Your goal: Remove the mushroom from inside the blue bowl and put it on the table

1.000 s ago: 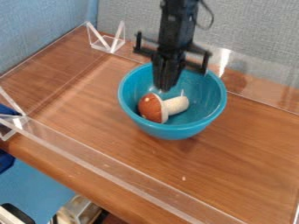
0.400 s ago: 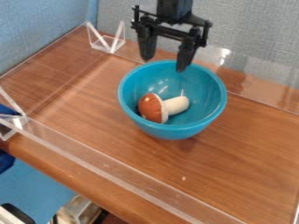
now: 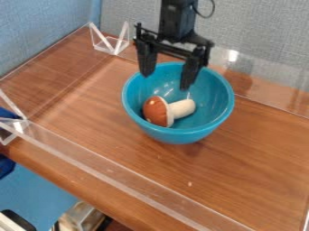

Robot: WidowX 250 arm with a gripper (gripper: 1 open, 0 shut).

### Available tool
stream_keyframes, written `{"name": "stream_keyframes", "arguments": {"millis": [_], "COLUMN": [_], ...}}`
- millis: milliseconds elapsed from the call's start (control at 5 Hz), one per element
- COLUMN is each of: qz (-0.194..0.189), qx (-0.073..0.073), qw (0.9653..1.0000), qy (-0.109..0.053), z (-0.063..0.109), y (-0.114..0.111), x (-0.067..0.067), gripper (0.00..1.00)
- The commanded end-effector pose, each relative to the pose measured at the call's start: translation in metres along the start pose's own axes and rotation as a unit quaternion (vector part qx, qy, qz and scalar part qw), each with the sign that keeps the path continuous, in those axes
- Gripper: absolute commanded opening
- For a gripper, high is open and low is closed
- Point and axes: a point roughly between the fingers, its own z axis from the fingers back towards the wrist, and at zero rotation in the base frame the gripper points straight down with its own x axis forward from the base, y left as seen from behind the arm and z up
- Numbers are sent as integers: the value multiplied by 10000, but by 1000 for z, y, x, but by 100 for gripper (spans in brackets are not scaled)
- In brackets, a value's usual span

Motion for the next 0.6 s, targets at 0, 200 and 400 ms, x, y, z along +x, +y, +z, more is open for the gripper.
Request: {"name": "stream_keyframes", "arguments": {"millis": [0, 200, 400], "qz": [-88, -130, -134], "qx": [61, 136, 211], "qw": [9999, 9998, 9997], "qy": [-132, -56, 33], "z": [-1, -14, -27], "y": [-7, -10, -12], "x": [1, -1, -1], "gripper": [100, 100, 100]}}
